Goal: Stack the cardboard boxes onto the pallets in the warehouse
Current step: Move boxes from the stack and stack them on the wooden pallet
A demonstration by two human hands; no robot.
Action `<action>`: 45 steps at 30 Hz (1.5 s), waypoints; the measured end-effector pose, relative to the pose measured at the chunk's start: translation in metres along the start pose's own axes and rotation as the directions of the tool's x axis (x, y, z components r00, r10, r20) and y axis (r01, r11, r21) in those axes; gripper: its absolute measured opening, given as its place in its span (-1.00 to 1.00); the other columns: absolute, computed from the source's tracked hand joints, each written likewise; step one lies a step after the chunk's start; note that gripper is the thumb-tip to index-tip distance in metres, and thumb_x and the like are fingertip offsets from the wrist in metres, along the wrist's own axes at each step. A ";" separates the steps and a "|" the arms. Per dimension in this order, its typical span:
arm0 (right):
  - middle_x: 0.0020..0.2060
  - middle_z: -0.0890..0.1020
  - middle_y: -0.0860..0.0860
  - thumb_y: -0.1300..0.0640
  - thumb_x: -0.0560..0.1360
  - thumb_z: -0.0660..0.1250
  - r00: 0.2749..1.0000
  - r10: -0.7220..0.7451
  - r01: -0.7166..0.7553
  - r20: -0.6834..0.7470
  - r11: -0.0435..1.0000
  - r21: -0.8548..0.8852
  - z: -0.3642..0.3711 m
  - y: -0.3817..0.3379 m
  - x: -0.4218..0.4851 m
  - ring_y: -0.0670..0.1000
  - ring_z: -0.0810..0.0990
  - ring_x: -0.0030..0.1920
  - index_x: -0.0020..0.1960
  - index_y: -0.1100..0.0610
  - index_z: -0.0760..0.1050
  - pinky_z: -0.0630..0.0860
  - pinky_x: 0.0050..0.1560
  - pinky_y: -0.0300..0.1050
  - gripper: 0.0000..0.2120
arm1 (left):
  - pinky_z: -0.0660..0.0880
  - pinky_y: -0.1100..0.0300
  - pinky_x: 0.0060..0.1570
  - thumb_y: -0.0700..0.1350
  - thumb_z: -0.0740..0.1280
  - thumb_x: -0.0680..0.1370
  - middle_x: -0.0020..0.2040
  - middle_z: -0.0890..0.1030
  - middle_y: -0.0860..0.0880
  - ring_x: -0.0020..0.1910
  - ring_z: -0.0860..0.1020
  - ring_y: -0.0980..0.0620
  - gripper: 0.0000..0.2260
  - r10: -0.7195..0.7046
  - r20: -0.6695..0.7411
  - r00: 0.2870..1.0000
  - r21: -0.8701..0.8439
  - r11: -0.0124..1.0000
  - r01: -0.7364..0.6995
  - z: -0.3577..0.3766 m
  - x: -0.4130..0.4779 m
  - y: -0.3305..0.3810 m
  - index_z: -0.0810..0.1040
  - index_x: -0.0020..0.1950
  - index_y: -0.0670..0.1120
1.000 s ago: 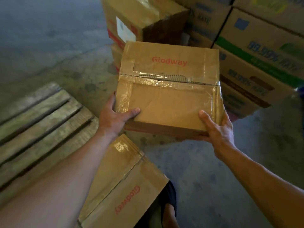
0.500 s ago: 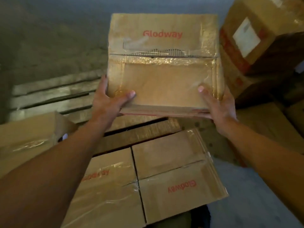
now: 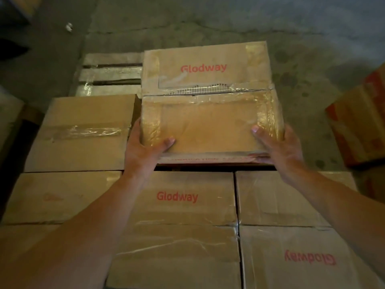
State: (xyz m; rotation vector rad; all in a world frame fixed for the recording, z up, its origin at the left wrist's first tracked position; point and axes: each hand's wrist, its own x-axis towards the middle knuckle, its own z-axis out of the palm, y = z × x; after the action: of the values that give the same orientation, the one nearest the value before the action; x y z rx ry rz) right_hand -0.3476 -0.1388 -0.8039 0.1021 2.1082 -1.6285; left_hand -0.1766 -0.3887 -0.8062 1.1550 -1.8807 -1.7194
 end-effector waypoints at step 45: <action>0.45 0.43 0.15 -0.34 0.57 0.17 0.887 -0.089 -0.258 -0.453 0.718 -0.647 -0.103 0.014 0.021 0.25 0.35 0.42 0.52 0.05 0.23 0.34 0.32 0.14 -0.32 | 0.36 0.08 0.22 0.04 0.38 0.57 0.32 0.50 -0.15 0.29 0.47 -0.14 -0.54 0.229 0.448 0.864 0.618 0.619 -0.485 0.145 0.017 0.044 0.45 0.41 -0.13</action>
State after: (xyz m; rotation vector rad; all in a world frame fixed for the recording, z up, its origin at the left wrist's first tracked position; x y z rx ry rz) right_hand -0.3942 -0.0433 -0.8056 0.3599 2.8921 -0.6790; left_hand -0.3059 -0.3083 -0.7993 0.6015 -2.9109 -0.9753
